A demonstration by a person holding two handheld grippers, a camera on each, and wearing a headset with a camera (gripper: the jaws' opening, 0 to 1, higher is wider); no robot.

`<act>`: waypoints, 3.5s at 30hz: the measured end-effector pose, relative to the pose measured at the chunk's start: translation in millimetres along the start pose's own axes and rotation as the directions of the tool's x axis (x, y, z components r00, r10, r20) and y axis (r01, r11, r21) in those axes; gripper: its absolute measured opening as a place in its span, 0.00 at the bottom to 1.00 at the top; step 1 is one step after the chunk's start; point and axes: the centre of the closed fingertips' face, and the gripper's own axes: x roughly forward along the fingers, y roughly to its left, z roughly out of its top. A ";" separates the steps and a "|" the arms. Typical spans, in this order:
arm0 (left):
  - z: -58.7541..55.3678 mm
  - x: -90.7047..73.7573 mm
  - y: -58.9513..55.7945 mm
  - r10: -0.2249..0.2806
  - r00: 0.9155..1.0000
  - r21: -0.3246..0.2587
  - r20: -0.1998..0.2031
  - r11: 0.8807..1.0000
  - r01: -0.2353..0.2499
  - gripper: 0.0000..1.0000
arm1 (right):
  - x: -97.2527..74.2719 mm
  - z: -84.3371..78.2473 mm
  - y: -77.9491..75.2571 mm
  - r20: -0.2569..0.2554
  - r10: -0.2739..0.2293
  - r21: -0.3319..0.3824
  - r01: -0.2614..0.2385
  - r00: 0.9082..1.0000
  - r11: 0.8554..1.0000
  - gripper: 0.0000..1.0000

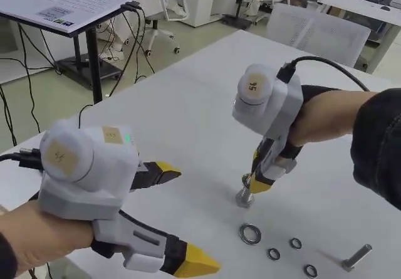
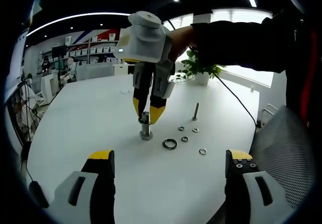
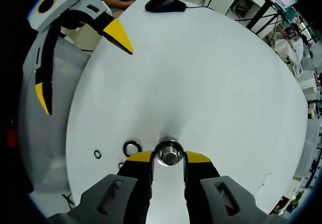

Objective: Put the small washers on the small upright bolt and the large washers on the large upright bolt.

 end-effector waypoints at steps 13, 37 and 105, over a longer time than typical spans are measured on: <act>-2.1 -0.3 0.0 0.005 1.000 -0.005 -0.002 1.000 -0.005 0.91 | 23.9 -3.2 2.7 -0.017 0.016 0.018 -0.015 1.000 1.000 0.24; -4.3 3.5 -1.3 0.000 1.000 -0.011 -0.010 1.000 0.000 0.90 | 35.0 -9.8 2.3 -0.035 0.020 0.013 -0.020 0.999 1.000 0.25; -1.8 -3.5 -1.3 0.006 1.000 0.016 -0.010 1.000 -0.006 0.89 | 33.5 -26.3 64.2 0.059 0.027 0.131 -0.034 0.998 0.991 0.34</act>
